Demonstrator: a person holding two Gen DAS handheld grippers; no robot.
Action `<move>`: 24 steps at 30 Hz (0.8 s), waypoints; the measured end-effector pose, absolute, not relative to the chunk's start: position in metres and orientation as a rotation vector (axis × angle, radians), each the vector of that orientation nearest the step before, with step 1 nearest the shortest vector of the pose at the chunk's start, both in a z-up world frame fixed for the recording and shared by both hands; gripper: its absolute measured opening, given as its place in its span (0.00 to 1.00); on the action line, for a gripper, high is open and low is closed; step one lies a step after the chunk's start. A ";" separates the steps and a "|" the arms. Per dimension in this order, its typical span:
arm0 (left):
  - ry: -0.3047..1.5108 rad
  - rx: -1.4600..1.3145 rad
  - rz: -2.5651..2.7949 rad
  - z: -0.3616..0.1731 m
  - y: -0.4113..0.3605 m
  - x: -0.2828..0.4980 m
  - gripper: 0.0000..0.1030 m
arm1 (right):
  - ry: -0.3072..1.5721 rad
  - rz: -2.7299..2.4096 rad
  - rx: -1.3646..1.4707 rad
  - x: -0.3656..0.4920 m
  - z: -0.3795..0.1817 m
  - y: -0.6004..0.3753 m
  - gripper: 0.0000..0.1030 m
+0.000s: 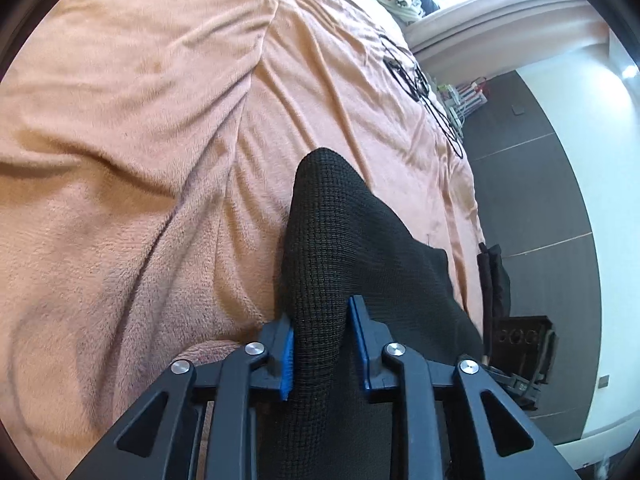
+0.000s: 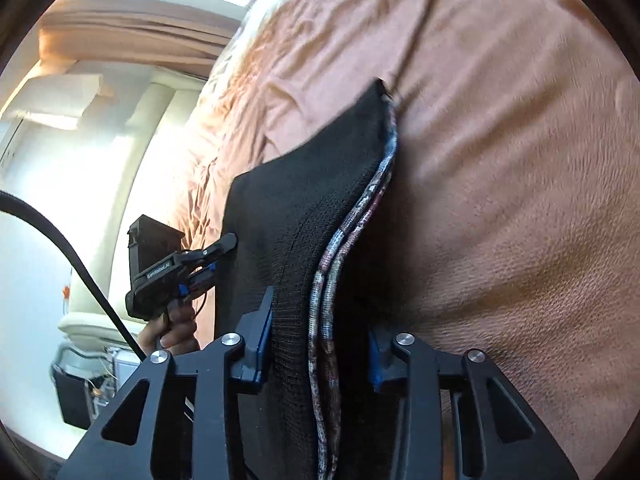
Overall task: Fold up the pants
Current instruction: 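Lift the folded black shorts with both tools and carry them along the bed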
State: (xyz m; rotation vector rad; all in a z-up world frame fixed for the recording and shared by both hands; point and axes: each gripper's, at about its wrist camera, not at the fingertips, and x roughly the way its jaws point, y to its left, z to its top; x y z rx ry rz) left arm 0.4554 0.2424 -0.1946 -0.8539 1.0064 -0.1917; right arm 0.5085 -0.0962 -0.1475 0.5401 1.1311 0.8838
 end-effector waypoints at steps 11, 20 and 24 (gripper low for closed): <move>0.907 -0.798 -0.200 -0.146 0.232 0.437 0.15 | 1.011 0.928 0.469 0.479 -0.110 -0.087 0.29; 0.812 -0.738 -0.241 -0.094 0.208 0.423 0.15 | 0.882 0.942 0.420 0.448 -0.078 -0.102 0.28; 0.771 -0.709 -0.261 -0.071 0.193 0.415 0.15 | 0.814 0.941 0.388 0.430 -0.059 -0.116 0.28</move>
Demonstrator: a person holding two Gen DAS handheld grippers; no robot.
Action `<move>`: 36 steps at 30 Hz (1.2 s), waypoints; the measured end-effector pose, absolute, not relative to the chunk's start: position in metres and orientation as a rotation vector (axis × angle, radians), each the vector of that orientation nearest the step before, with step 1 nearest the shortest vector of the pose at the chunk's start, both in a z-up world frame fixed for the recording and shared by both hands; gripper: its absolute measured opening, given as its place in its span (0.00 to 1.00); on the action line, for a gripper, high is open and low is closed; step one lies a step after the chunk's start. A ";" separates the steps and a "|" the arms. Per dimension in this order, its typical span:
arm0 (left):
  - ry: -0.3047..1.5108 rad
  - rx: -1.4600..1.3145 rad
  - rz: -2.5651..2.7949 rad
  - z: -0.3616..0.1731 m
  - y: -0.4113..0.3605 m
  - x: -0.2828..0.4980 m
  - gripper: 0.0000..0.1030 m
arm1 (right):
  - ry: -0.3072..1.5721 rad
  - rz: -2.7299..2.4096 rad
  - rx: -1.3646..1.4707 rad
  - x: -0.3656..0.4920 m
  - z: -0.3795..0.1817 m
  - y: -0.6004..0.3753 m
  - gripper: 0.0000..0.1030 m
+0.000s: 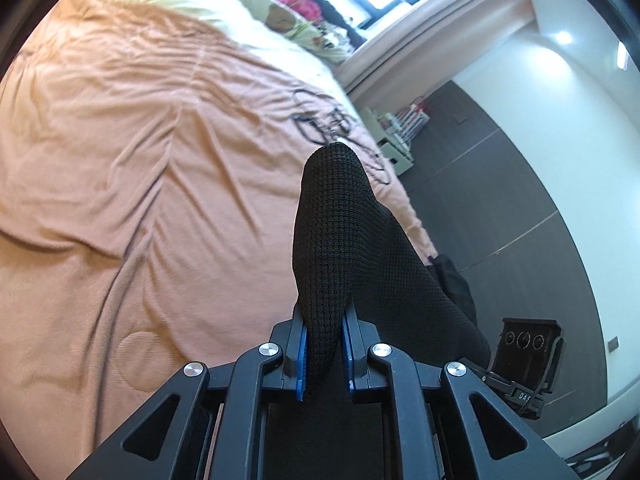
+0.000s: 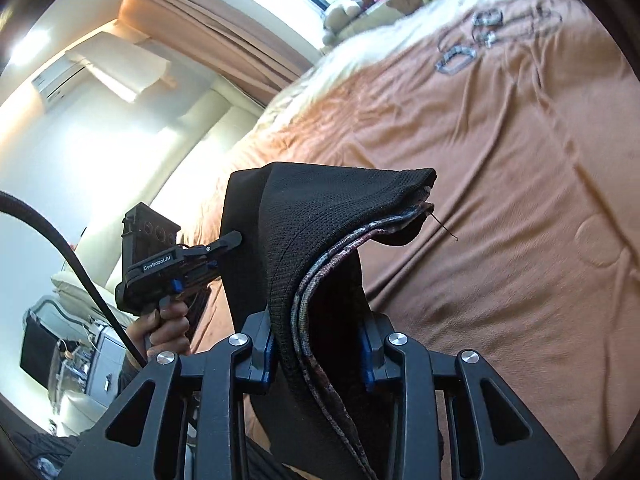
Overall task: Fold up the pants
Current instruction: 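Lift the folded black shorts with both tools and carry them along the bed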
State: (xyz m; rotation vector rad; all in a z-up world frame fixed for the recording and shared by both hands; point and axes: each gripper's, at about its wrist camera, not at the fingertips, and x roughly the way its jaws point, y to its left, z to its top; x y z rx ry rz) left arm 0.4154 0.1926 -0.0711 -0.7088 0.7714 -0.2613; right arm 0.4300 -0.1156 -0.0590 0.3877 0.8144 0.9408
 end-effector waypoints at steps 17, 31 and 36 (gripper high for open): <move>0.684 -0.626 -0.386 -0.004 0.088 0.420 0.14 | 0.608 0.863 0.224 0.355 0.013 -0.213 0.28; 0.669 -0.534 -0.503 0.030 -0.040 0.435 0.14 | 0.531 0.778 0.167 0.305 0.059 -0.320 0.27; 0.674 -0.504 -0.542 0.037 -0.082 0.447 0.14 | 0.513 0.744 0.168 0.291 0.066 -0.351 0.27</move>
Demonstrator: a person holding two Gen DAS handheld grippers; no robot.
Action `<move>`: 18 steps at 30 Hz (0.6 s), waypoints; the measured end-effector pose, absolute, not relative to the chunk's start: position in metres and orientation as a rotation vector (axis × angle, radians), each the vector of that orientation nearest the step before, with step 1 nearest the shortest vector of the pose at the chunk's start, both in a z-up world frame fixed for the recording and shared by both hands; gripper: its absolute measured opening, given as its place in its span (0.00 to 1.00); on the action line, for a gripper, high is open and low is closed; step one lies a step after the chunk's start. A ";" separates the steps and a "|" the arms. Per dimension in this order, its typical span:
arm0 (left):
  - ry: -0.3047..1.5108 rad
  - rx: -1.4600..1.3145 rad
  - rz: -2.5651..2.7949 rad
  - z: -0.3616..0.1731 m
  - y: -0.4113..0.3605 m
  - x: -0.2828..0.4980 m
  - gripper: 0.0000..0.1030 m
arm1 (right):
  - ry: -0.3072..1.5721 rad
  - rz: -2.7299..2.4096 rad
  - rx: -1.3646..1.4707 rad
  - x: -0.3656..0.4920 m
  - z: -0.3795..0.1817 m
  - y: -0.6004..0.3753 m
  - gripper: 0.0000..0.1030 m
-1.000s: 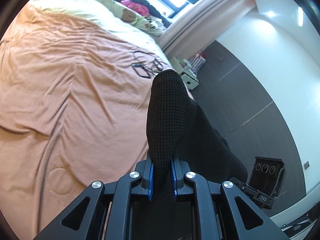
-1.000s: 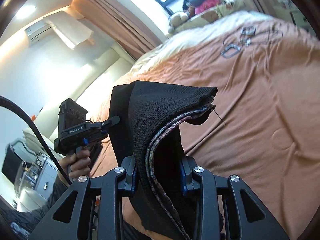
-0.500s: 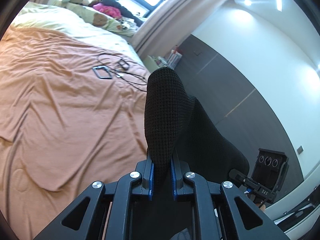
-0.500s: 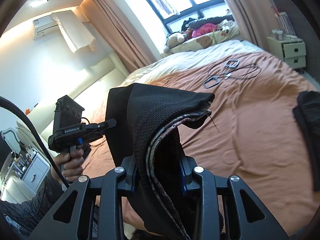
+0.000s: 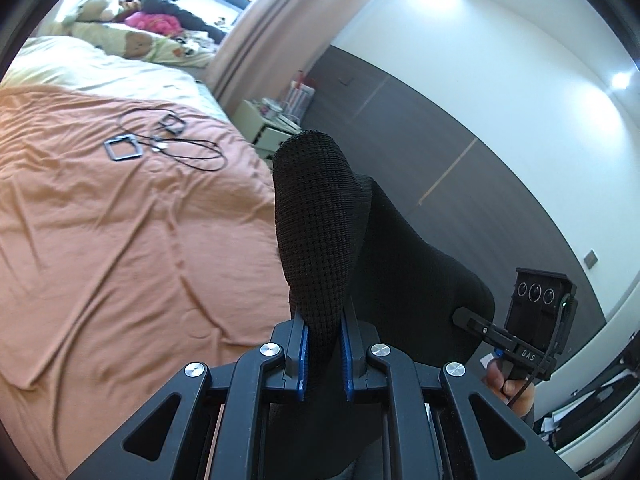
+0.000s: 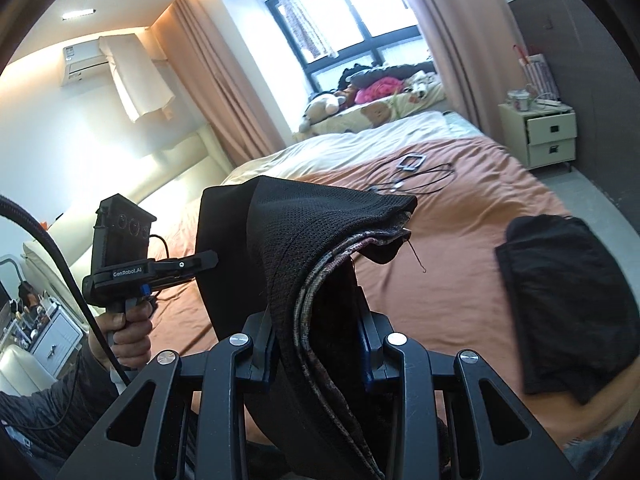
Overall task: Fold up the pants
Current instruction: 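Lift the folded black shorts with both tools and carry them along the bed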
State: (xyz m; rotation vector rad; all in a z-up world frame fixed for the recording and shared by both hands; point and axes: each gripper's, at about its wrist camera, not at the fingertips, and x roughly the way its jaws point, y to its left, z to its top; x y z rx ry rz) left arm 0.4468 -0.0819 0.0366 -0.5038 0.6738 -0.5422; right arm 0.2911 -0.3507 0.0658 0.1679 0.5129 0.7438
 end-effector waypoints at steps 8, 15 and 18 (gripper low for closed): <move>0.682 -0.470 -0.603 0.039 -0.145 0.477 0.14 | 0.500 0.690 0.150 0.271 0.077 -0.390 0.27; 0.679 -0.465 -0.658 0.037 -0.192 0.505 0.14 | 0.482 0.654 0.149 0.267 0.092 -0.421 0.27; 0.684 -0.460 -0.677 0.037 -0.211 0.520 0.14 | 0.473 0.631 0.150 0.266 0.097 -0.431 0.26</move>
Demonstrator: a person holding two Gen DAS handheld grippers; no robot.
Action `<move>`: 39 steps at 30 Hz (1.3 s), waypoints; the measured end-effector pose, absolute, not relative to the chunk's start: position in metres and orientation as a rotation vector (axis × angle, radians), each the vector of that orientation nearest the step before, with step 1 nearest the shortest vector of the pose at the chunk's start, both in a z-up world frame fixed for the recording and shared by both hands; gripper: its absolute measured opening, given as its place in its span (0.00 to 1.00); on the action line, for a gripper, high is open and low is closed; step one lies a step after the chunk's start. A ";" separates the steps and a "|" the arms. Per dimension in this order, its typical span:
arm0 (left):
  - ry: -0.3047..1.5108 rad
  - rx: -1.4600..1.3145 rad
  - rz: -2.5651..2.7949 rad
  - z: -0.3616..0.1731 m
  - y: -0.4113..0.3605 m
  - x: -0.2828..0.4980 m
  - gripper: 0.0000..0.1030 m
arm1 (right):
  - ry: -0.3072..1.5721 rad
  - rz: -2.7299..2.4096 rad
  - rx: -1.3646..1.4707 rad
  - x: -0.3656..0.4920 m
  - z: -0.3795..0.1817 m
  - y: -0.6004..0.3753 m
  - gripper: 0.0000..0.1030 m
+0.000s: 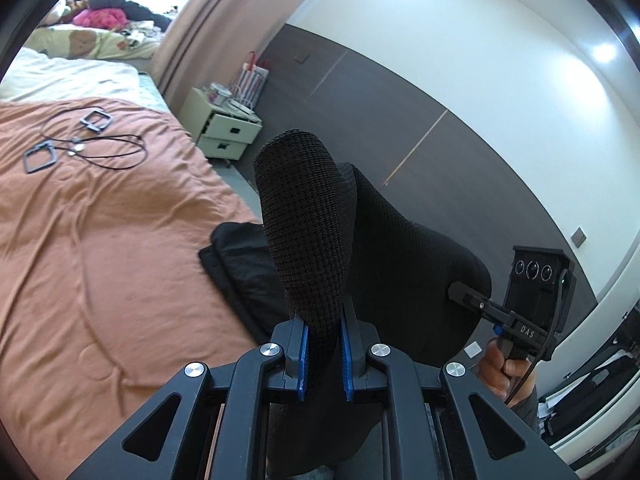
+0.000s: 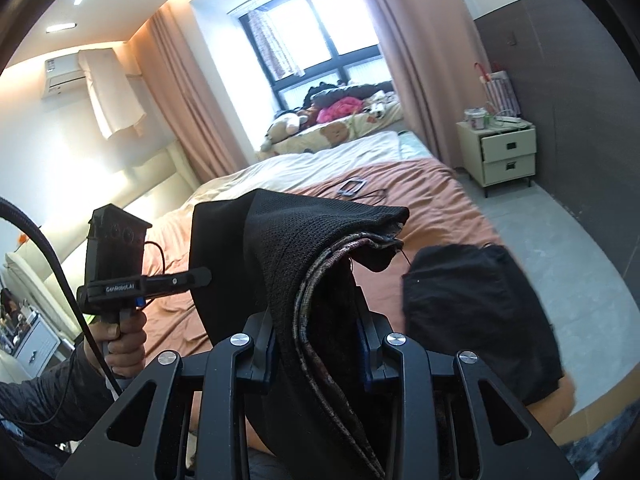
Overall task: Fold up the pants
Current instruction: 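Lift the folded black shorts with both tools and carry them along the bed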
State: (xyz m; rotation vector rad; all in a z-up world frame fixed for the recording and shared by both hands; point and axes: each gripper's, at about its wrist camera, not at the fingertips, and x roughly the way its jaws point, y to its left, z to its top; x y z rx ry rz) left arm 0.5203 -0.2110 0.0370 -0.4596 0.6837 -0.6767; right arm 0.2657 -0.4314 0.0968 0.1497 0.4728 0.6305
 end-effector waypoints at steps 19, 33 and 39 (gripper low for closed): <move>0.729 -0.441 -0.793 0.006 -0.302 0.617 0.14 | 0.471 0.462 0.059 0.261 0.104 -0.446 0.26; 0.789 -0.516 -0.756 -0.053 -0.295 0.681 0.14 | 0.538 0.408 -0.023 0.288 0.106 -0.399 0.26; 0.851 -0.504 -0.707 -0.081 -0.296 0.719 0.16 | 0.563 0.252 -0.071 0.299 0.097 -0.394 0.63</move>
